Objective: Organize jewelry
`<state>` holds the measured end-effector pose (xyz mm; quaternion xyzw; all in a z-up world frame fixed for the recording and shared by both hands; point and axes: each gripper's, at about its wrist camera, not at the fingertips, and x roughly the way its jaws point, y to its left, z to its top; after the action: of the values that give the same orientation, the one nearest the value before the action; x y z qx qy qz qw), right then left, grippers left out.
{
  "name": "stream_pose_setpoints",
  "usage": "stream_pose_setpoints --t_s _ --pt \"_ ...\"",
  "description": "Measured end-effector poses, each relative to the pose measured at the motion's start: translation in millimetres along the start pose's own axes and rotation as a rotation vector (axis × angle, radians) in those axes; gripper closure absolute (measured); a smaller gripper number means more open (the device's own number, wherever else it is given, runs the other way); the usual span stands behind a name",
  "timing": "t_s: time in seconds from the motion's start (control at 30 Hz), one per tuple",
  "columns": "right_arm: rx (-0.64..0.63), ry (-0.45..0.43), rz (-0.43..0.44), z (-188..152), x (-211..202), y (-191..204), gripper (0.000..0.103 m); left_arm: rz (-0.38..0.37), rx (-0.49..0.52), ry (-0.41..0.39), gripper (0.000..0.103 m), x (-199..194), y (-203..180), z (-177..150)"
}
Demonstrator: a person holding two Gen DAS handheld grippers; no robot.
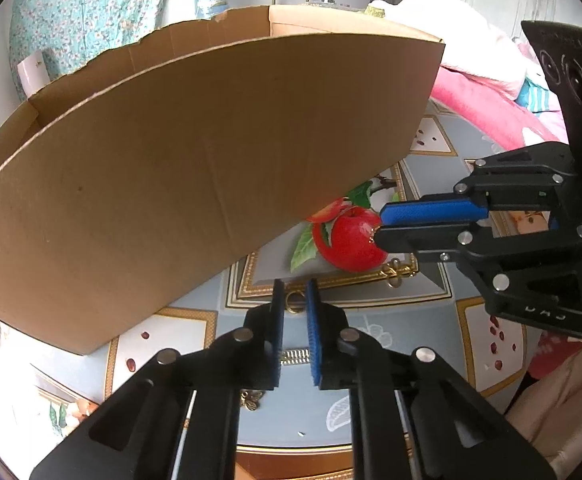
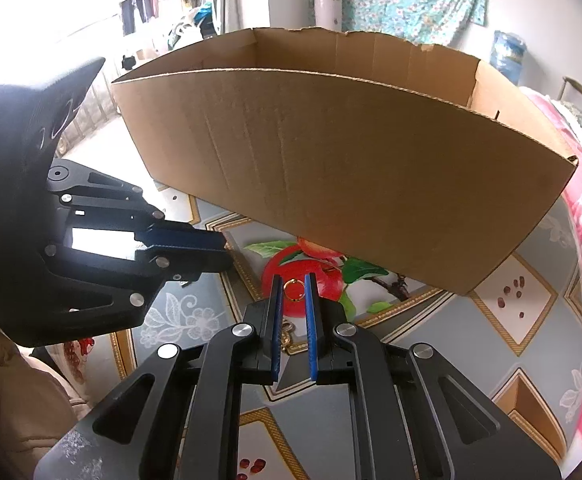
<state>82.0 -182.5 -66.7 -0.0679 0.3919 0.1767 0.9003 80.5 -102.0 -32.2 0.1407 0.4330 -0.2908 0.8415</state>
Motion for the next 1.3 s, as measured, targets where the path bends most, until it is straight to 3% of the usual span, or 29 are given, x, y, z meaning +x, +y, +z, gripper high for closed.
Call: stream_pose_setpoints --t_s 0.07,0.43,0.53,0.57,0.77,1.0,1.3 --pt "0.002 -0.006 -0.005 -0.1 -3.0 -0.6 0.094 0.001 0.002 -0.006 0.103 -1.1 -0.4 -0.8" --pt "0.003 -0.019 -0.014 -7.1 -12.5 6.6 0.094 -0.065 -0.060 -0.022 0.103 -15.9 7.1 -7.6" --pt "0.005 -0.024 -0.010 -8.5 -12.9 9.5 0.094 -0.091 -0.073 -0.018 0.094 -17.3 5.2 -9.4" --pt "0.006 -0.025 -0.009 -8.8 -14.0 9.5 0.094 -0.087 -0.072 -0.016 0.089 -16.6 3.8 -9.7" --pt "0.003 -0.027 0.001 -10.7 -17.2 7.9 0.094 -0.073 -0.081 -0.010 0.083 -11.0 0.6 -7.8" --pt "0.007 -0.021 0.003 -10.9 -16.3 1.7 0.094 -0.063 -0.101 -0.015 0.083 -5.1 3.5 -5.9" --pt "0.010 -0.014 0.007 -9.1 -11.2 -0.9 0.094 0.006 0.002 -0.011 0.083 -3.9 -15.3 -7.3"
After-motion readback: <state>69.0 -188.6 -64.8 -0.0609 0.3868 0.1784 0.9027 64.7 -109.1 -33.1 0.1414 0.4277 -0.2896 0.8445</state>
